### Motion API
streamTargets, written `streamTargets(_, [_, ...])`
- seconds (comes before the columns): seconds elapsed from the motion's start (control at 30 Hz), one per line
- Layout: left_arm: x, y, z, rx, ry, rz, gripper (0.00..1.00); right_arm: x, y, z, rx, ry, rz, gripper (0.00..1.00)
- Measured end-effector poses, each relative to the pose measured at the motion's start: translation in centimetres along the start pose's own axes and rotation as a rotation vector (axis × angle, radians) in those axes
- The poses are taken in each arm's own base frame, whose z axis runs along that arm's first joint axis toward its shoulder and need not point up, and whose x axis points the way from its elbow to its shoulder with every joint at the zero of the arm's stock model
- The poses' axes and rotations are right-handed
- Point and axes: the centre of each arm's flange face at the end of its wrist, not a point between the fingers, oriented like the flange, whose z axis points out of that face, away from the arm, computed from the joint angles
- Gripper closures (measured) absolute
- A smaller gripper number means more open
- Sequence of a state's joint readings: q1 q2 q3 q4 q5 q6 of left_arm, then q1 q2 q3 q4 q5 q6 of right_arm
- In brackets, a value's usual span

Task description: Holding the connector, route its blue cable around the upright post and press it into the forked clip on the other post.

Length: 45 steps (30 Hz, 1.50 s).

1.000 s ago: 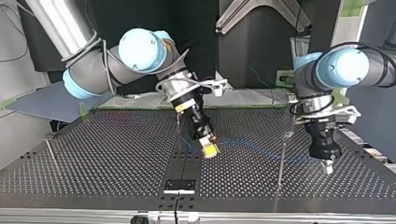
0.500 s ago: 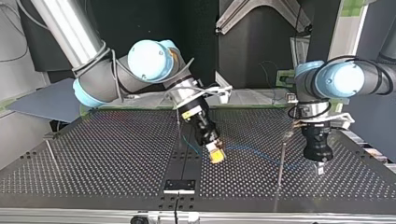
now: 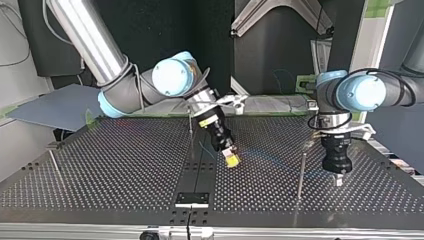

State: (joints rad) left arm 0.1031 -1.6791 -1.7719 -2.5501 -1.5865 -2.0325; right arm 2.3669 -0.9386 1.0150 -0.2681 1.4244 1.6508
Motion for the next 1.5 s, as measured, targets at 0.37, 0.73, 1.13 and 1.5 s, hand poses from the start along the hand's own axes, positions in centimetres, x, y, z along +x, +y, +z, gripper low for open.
streamTargets(0.37, [3.5,1.5,0.6,-0.006,0.068,-0.002,1.0,-2.4,1.8,0.3,-0.019,-0.03,0.013,1.0])
streamTargets(0.73, [5.4,1.4,0.7,0.032,0.099,0.001,0.74,-8.3,3.4,-0.3,-0.057,-0.156,0.017,1.0])
streamTargets(1.13, [6.0,1.4,0.9,0.06,0.105,-0.033,0.37,-10.9,3.9,-1.2,-0.086,-0.221,0.009,1.0])
streamTargets(1.5, [6.9,1.3,1.0,0.088,0.128,-0.073,0.25,-14.6,4.9,-3.4,-0.124,-0.258,0.005,1.0])
